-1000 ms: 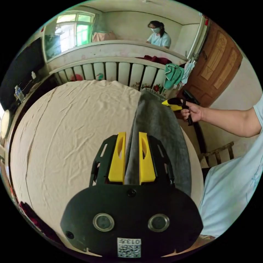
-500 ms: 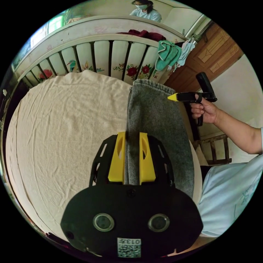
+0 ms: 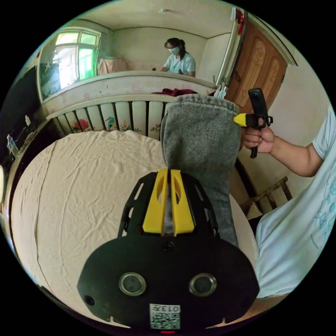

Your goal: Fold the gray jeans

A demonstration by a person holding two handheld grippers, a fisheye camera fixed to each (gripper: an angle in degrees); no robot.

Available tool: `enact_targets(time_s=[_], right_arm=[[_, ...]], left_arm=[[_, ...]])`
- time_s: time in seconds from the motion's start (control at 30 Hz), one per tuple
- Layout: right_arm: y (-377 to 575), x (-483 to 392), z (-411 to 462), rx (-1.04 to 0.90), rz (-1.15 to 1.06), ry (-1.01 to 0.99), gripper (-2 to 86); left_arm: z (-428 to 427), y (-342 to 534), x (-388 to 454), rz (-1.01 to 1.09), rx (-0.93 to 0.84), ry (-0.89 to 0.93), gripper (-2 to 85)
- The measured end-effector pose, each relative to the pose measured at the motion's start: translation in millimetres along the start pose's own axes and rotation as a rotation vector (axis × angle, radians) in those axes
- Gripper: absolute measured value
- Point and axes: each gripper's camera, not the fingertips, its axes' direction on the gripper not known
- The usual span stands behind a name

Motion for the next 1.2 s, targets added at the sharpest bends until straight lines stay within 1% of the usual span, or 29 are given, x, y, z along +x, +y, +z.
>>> enact_targets(time_s=[0.07,0.1,0.13,0.17,0.2,0.27,0.33,0.37,0.43,0.47,0.53,0.6,0.67,0.7,0.77,0.8,0.83,0.9,0.93,0.97,1.0,1.03,1.1,1.13,1.2], right_arm=[[-17,-68,31,-0.111,-0.215,-0.029,3.4],[-19,-85,41,-0.141,-0.267,-0.036,3.4],[-20,-120,63,-0.204,-0.370,-0.057,3.4],[-16,-155,87,-0.264,-0.467,-0.073,3.4],[-12,-172,99,-0.291,-0.514,-0.080,3.3],[15,-236,152,-0.388,-0.678,-0.108,3.1],[44,-274,193,-0.455,-0.754,-0.164,3.0],[68,-298,221,-0.514,-0.818,-0.171,3.0],[103,-327,259,-0.577,-0.914,-0.149,3.0],[123,-342,280,-0.615,-0.967,-0.147,3.3],[147,-362,309,-0.685,-1.030,-0.119,4.0],[165,-379,329,-0.720,-1.096,-0.094,5.2],[188,-395,354,-0.831,-1.178,-0.069,7.2],[188,-400,354,-0.821,-1.184,-0.075,7.4],[176,-418,344,-0.846,-1.183,-0.176,7.2],[169,-420,340,-0.838,-1.166,-0.207,7.3],[152,-420,331,-0.788,-1.124,-0.206,7.4],[123,-408,326,-0.715,-1.042,-0.079,7.9],[104,-393,327,-0.687,-0.980,0.021,8.1],[88,-376,330,-0.689,-0.926,0.111,8.1],[81,-367,333,-0.701,-0.904,0.146,8.1],[70,-350,339,-0.732,-0.859,0.204,8.0],[57,-331,348,-0.779,-0.802,0.257,7.9],[51,-327,351,-0.796,-0.793,0.264,7.7],[44,-331,350,-0.743,-0.825,0.291,7.5]], left_arm=[[-30,28,2,-0.025,0.046,-0.026,0.4],[-50,50,4,-0.050,0.064,-0.055,0.3],[-67,74,6,-0.085,0.075,-0.077,0.2],[-76,86,8,-0.103,0.076,-0.087,0.2],[-92,112,11,-0.141,0.072,-0.112,0.1],[-112,154,16,-0.220,0.043,-0.142,-0.1],[-133,217,21,-0.369,-0.031,-0.170,-0.3],[-139,233,23,-0.407,-0.050,-0.197,-0.3],[-163,300,32,-0.586,-0.119,-0.267,-0.2],[-170,315,35,-0.630,-0.127,-0.274,-0.1],[-198,364,52,-0.781,-0.138,-0.330,0.3],[-213,386,65,-0.845,-0.139,-0.343,0.9],[-221,397,77,-0.884,-0.114,-0.327,1.9],[-223,401,83,-0.904,-0.081,-0.292,3.0],[-221,397,91,-0.909,-0.046,-0.248,4.8],[-217,392,94,-0.909,-0.034,-0.222,5.9],[-212,384,96,-0.905,-0.012,-0.197,6.9],[-198,372,97,-0.898,-0.019,-0.166,8.2],[-187,364,96,-0.885,-0.048,-0.163,9.0],[-181,360,95,-0.884,-0.066,-0.166,9.4],[-170,354,92,-0.890,-0.102,-0.167,8.5],[-164,350,89,-0.910,-0.131,-0.174,6.2],[-167,345,91,-0.918,-0.163,-0.183,2.0],[-177,343,96,-0.915,-0.148,-0.195,1.4],[-192,346,107,-0.926,-0.132,-0.193,0.9]])
